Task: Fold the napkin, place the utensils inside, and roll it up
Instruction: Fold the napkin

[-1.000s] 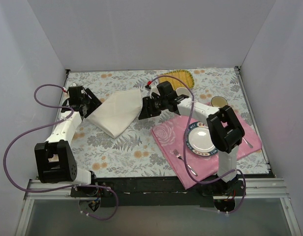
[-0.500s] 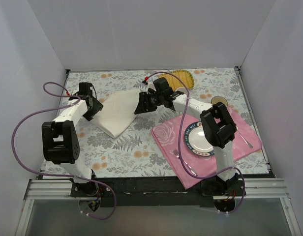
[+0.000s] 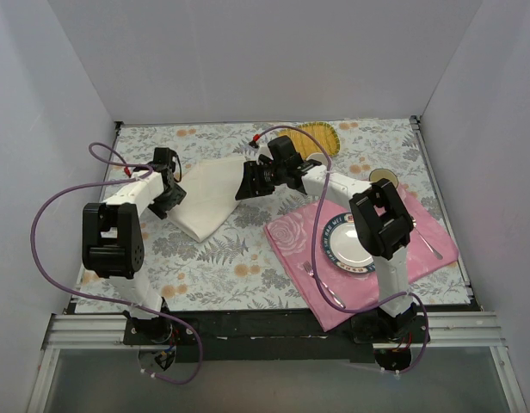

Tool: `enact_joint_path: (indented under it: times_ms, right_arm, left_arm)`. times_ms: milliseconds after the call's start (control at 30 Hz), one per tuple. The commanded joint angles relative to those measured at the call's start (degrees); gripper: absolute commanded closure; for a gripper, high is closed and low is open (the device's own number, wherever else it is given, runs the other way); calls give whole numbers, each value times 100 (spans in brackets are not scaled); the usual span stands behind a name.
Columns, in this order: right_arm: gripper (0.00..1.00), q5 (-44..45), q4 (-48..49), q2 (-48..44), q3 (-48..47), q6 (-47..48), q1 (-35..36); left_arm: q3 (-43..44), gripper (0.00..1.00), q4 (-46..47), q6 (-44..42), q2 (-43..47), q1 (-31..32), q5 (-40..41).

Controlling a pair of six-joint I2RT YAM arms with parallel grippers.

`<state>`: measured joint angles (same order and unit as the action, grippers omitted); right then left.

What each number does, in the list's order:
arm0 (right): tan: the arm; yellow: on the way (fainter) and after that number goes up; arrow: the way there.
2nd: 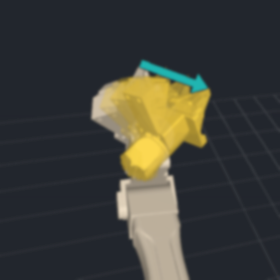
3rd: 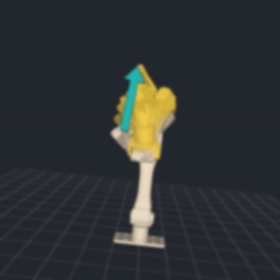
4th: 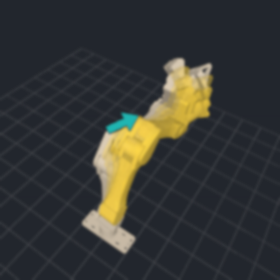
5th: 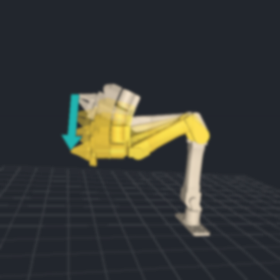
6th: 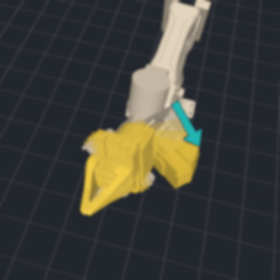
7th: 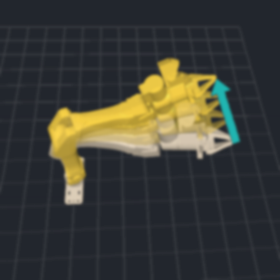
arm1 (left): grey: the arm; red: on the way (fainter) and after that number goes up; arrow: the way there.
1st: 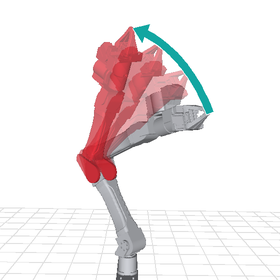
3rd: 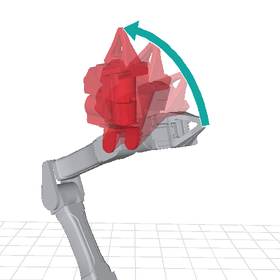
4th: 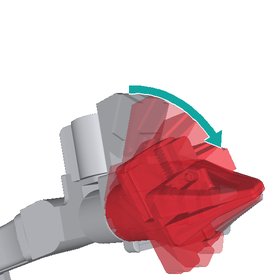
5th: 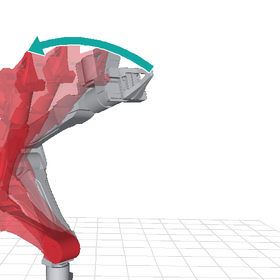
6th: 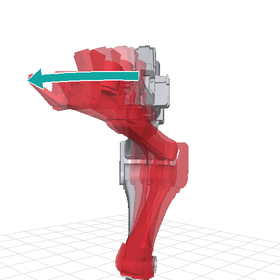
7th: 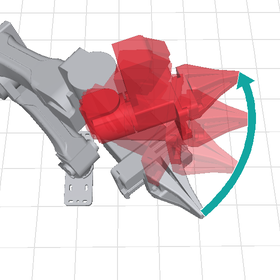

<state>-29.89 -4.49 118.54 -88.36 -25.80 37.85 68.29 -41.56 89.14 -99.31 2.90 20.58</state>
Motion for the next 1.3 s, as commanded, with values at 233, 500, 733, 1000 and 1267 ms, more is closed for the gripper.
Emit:
enact_joint_path:
  times_ms: [233, 500, 733, 1000, 1267]
  right_arm:
    - [44, 45, 212, 766, -831, -92, -32]
    - [47, 1, 352, 1233, -1193, -56, -40]
    - [48, -17, 396, 1303, -1228, -171, -32]
    - [49, -34, 659, 1233, -1210, -223, -40]
    - [51, -412, 1222, 1505, -1202, -627, -40]
  left_arm:
    - [-325, 54, 437, 138, 280, -8, 464]
    - [-606, 63, 948, -125, 702, -8, 210]
    - [-1010, 79, 1799, -511, 1212, -8, -370]
    - [-1423, 100, 2600, -898, 1572, -8, -810]
    - [-2074, 100, 3338, -1311, 1476, -246, -739]
